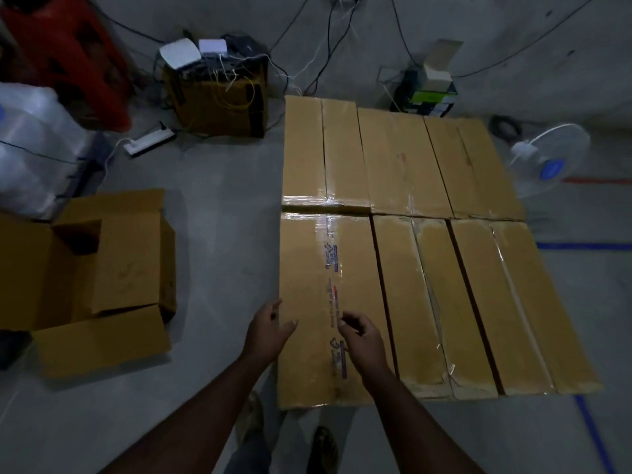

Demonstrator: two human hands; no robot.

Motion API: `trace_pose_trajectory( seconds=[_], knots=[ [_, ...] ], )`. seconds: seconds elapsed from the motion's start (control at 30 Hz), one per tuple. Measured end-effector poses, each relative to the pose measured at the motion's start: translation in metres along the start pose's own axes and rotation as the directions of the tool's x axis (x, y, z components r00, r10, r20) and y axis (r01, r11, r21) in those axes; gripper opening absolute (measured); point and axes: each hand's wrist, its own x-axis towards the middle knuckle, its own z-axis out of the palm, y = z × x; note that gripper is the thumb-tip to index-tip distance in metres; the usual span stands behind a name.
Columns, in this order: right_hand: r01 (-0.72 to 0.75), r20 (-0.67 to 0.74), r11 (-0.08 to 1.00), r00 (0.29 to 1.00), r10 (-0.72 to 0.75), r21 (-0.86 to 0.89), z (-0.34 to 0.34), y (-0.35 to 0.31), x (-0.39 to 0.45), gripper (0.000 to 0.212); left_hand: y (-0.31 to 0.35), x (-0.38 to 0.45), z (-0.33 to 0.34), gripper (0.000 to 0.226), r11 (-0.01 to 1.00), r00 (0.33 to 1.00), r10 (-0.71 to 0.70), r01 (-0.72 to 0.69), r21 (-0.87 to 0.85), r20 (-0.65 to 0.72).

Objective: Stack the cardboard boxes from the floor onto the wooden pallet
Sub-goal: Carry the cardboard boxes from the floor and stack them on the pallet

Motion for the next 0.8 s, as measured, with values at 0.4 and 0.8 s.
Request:
trace_pose_trajectory(
  seconds=[0.4, 0.8],
  knots=[
    [-0.049, -0.040, 0.765, 0.999, 0.031, -0.642, -0.029, 0.048, 0.121, 0.092, -0.049, 0.088, 0.045, 0.081, 0.975, 0.949, -0.206, 0.221, -0.037, 0.240],
    [-0.275, -0.296, 0.802, 0.946, 0.129, -0.530, -0.031, 0.034, 0.162, 0.102, -0.052, 0.097, 0.045, 0.114, 0.966, 0.940, -0.232, 0.253, -0.055, 0.251]
  ],
)
